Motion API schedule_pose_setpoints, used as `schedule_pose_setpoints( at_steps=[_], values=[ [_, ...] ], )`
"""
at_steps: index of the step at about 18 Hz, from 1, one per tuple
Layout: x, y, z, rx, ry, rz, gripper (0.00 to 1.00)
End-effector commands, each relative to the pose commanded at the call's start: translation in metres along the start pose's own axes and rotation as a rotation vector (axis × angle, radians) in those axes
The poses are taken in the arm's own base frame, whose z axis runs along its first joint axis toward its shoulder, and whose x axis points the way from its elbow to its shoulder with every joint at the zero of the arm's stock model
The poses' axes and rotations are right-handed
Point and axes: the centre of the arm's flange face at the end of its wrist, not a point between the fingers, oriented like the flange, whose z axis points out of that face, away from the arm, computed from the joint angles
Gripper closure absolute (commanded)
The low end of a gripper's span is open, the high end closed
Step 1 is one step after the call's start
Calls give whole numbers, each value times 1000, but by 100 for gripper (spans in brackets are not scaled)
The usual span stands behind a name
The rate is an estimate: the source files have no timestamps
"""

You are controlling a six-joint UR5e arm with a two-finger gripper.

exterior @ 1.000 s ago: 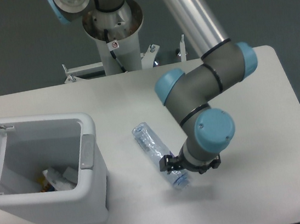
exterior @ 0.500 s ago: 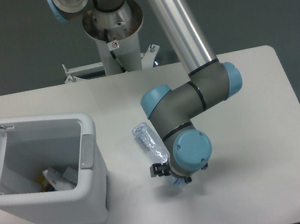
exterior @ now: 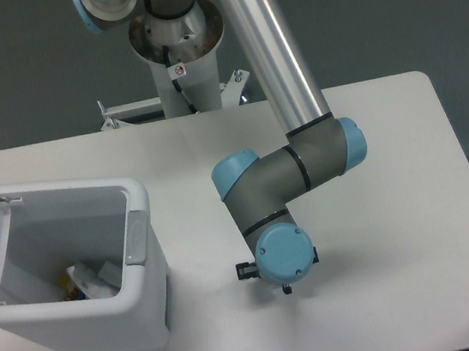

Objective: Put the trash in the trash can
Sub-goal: 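Close the gripper on the bottle's capped end, then lift the water bottle and carry it over the white bin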

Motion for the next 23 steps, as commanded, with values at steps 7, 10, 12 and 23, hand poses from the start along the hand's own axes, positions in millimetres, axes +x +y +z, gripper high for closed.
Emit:
schedule_pose_setpoints(
  at_steps=[7, 10, 12, 23],
  values=[
    [-2, 2, -24, 39, 2, 13, 53],
    [-23, 13, -57, 95, 8, -9, 53],
    [-29, 16, -89, 166, 47, -16, 53],
    [-54, 68, -311, 818, 384, 31, 53]
  ],
)
